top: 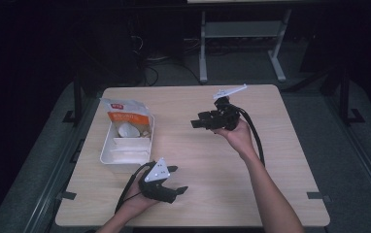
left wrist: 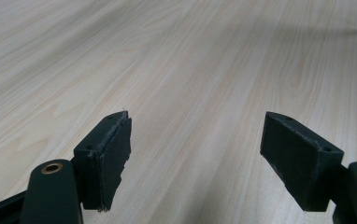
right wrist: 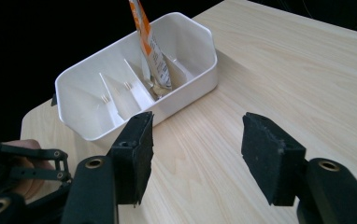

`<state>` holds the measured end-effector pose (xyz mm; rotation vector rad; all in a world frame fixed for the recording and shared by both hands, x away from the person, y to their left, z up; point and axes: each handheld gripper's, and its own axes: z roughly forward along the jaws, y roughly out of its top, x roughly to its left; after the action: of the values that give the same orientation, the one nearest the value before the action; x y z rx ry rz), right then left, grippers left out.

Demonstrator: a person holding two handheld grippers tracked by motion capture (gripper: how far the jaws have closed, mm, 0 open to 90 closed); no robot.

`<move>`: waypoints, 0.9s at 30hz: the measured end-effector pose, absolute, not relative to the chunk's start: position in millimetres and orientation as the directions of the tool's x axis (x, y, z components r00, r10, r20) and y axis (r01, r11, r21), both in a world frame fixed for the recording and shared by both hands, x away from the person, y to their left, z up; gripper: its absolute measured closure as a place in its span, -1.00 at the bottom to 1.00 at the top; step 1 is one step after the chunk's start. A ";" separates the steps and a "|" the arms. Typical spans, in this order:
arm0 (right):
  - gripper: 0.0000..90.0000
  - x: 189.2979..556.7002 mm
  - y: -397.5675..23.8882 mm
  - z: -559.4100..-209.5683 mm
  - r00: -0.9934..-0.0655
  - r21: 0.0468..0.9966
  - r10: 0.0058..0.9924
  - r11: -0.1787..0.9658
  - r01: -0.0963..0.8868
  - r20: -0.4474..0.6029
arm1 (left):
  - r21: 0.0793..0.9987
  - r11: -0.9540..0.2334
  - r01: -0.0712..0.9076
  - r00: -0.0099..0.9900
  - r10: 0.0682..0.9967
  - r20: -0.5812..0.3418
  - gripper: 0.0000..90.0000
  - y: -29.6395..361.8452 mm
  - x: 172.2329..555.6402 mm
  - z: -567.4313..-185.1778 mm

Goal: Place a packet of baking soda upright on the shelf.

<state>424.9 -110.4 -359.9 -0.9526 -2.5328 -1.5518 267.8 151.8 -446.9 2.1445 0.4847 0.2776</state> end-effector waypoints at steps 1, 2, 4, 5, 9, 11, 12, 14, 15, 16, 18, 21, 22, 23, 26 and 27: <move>-0.08 424.4 -112.7 -360.4 -0.811 0.798 0.487 0.321 0.511 0.324 | 0.817 -0.526 0.239 0.898 0.439 0.020 -0.46 151.7 267.8 -446.9; -0.10 424.1 -114.7 -360.8 -0.810 0.793 0.487 0.327 0.515 0.326 | 0.817 -0.525 0.239 0.898 0.440 0.020 -0.46 151.6 267.7 -447.0; -0.11 422.6 -118.5 -361.6 -0.807 0.785 0.488 0.330 0.524 0.333 | 0.815 -0.527 0.239 0.897 0.441 0.022 -0.46 151.7 267.9 -446.9; -0.11 421.1 -120.5 -362.1 -0.808 0.789 0.490 0.328 0.520 0.328 | 0.815 -0.528 0.241 0.897 0.441 0.021 -0.46 151.8 267.9 -446.8; -0.13 416.4 -127.5 -364.8 -0.808 0.786 0.491 0.333 0.520 0.326 | 0.815 -0.526 0.243 0.895 0.445 0.021 -0.46 152.0 268.2 -446.9; -0.13 412.9 -133.5 -367.2 -0.805 0.780 0.494 0.339 0.526 0.329 | 0.816 -0.526 0.242 0.895 0.445 0.021 -0.46 152.1 268.2 -446.8; -0.13 412.9 -133.5 -367.2 -0.805 0.780 0.494 0.339 0.526 0.329 | 0.816 -0.526 0.241 0.895 0.445 0.022 -0.46 152.1 268.5 -446.9; -0.14 410.7 -137.3 -368.2 -0.802 0.784 0.498 0.329 0.526 0.330 | 0.815 -0.526 0.242 0.895 0.446 0.023 -0.46 152.0 268.7 -447.1; -0.14 410.0 -138.8 -368.8 -0.802 0.784 0.499 0.328 0.527 0.330 | 0.815 -0.526 0.242 0.894 0.447 0.023 -0.46 152.0 268.7 -447.1; -0.14 409.1 -140.1 -369.2 -0.800 0.784 0.500 0.327 0.528 0.331 | 0.815 -0.527 0.242 0.894 0.447 0.024 -0.46 152.1 268.7 -446.9; -0.15 407.2 -143.3 -371.1 -0.797 0.781 0.504 0.327 0.532 0.332 | 0.817 -0.523 0.243 0.893 0.449 0.022 -0.46 152.4 269.0 -446.8; -0.16 405.7 -147.3 -373.4 -0.795 0.775 0.503 0.330 0.539 0.339 | 0.817 -0.522 0.246 0.892 0.452 0.020 -0.46 152.6 269.3 -446.8; -0.16 404.7 -148.7 -373.8 -0.793 0.775 0.504 0.326 0.541 0.341 | 0.817 -0.521 0.247 0.891 0.453 0.020 -0.46 152.6 269.2 -446.8; -0.16 404.2 -149.8 -374.2 -0.794 0.777 0.504 0.325 0.539 0.340 | 0.817 -0.522 0.247 0.891 0.453 0.020 -0.46 152.8 269.2 -446.7; -0.17 401.0 -154.5 -376.6 -0.792 0.779 0.505 0.318 0.540 0.343 | 0.816 -0.521 0.250 0.891 0.453 0.017 -0.46 153.1 269.6 -446.7; -0.17 400.0 -155.8 -377.2 -0.791 0.776 0.507 0.322 0.543 0.343 | 0.817 -0.520 0.251 0.891 0.454 0.015 -0.46 153.1 269.7 -446.7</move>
<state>400.0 -155.8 -377.2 -1.0027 -2.5236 -1.5046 269.7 153.1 -446.7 2.1409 0.5048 0.2825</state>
